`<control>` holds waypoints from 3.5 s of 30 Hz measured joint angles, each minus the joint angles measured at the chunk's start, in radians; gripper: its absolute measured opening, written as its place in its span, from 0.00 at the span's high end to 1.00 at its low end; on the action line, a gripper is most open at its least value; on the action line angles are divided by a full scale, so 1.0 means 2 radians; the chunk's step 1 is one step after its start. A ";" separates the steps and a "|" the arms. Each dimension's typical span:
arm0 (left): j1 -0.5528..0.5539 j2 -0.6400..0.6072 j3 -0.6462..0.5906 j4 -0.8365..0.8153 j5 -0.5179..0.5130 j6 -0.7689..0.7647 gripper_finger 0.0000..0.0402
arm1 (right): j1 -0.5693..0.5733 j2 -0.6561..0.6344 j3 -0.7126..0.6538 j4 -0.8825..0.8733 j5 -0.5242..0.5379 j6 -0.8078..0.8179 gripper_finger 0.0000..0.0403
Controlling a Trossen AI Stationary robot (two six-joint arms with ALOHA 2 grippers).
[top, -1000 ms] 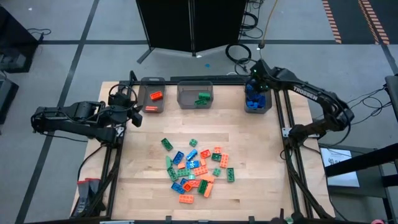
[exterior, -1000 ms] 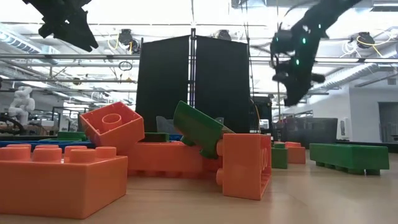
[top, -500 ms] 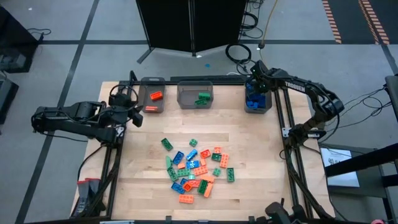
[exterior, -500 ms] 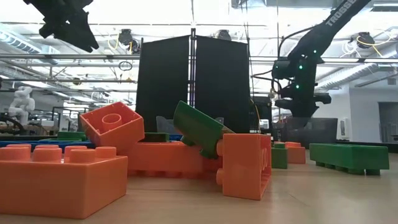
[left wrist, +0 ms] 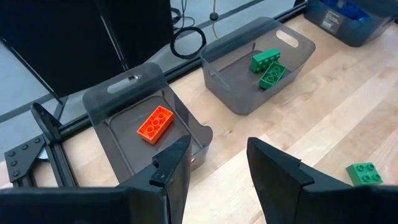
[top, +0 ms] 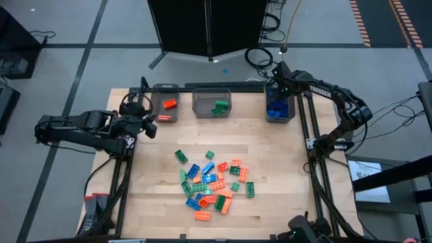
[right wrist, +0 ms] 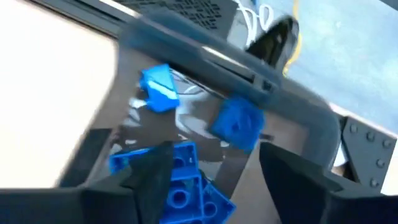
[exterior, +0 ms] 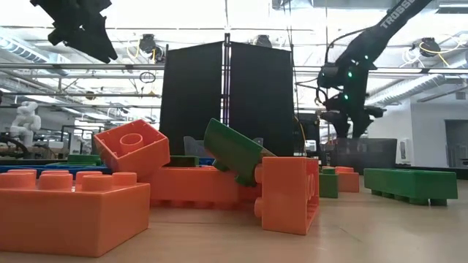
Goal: Sort blocks
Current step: Put the blue game piece into the right black bin
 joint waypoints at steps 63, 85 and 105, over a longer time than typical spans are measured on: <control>0.000 -0.002 0.000 -0.005 -0.002 0.017 0.60 | 0.495 0.222 0.176 0.214 -0.254 -0.321 0.47; 0.000 -0.002 0.000 -0.010 -0.002 0.018 0.60 | 0.506 0.293 0.177 0.213 -0.214 -0.279 0.82; 0.000 -0.002 0.000 -0.009 -0.002 0.030 0.60 | 0.465 0.295 0.382 0.033 -0.181 -0.289 0.82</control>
